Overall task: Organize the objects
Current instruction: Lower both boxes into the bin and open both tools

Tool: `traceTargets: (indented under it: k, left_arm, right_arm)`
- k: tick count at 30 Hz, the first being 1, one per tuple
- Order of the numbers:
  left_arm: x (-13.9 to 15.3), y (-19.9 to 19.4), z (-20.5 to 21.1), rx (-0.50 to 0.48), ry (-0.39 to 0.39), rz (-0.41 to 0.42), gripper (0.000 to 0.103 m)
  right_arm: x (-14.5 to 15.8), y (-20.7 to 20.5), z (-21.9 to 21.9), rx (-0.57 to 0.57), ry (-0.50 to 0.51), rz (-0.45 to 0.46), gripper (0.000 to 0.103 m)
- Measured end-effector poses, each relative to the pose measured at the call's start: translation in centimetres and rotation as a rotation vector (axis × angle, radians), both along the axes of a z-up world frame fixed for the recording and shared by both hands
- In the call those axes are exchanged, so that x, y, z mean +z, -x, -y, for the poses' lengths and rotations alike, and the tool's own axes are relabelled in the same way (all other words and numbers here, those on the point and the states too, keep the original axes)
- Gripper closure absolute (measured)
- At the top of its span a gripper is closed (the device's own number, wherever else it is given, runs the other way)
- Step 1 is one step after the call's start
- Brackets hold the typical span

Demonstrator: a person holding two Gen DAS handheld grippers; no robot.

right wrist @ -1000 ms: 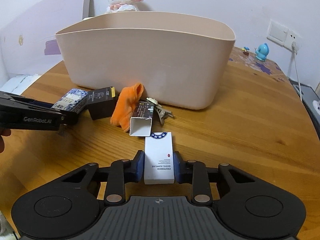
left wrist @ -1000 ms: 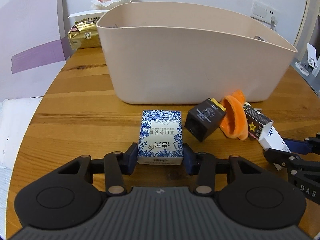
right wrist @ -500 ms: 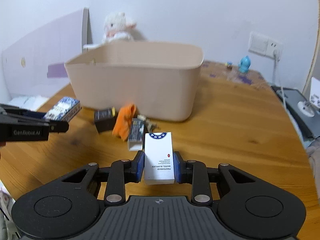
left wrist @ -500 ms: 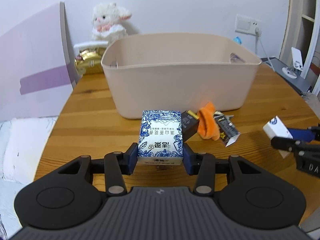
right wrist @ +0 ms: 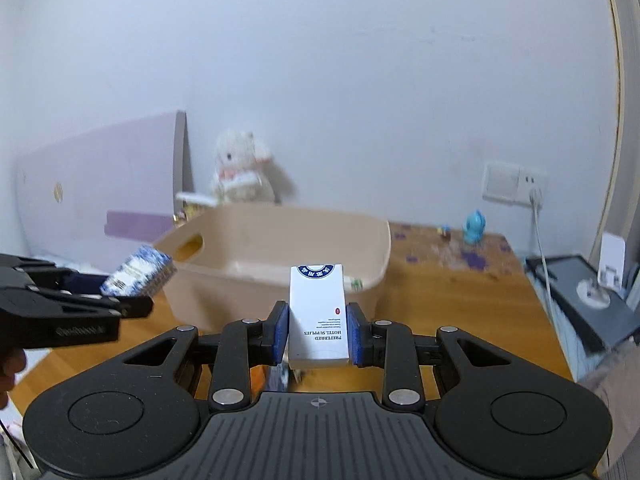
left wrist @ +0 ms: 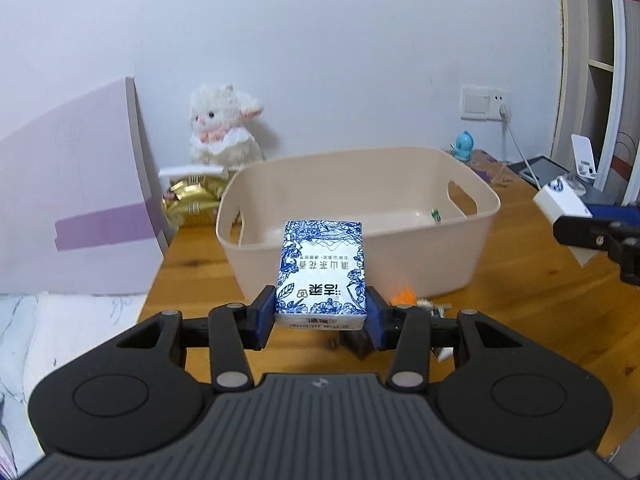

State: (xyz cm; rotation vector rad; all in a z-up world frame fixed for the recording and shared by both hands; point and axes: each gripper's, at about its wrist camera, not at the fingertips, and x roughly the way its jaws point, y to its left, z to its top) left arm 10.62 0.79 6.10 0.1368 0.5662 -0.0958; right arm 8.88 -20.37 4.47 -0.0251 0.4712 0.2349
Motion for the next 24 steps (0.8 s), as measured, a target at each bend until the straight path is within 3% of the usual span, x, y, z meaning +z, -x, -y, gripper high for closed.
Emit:
traceTargets:
  k: [12,24]
  left_arm:
    - [1.4,-6.2,0.6,-0.004,-0.006,0.027,0.055]
    - [-3.4,-15.3,1.5,0.026,-0.034,-0.092,0.055]
  right_arm:
    - [1.6,-5.7,-0.1,-0.003,-0.012,0.050,0.075]
    - [-1.6,-12.5,-2.7,-0.030,-0.012,-0.042,0.075]
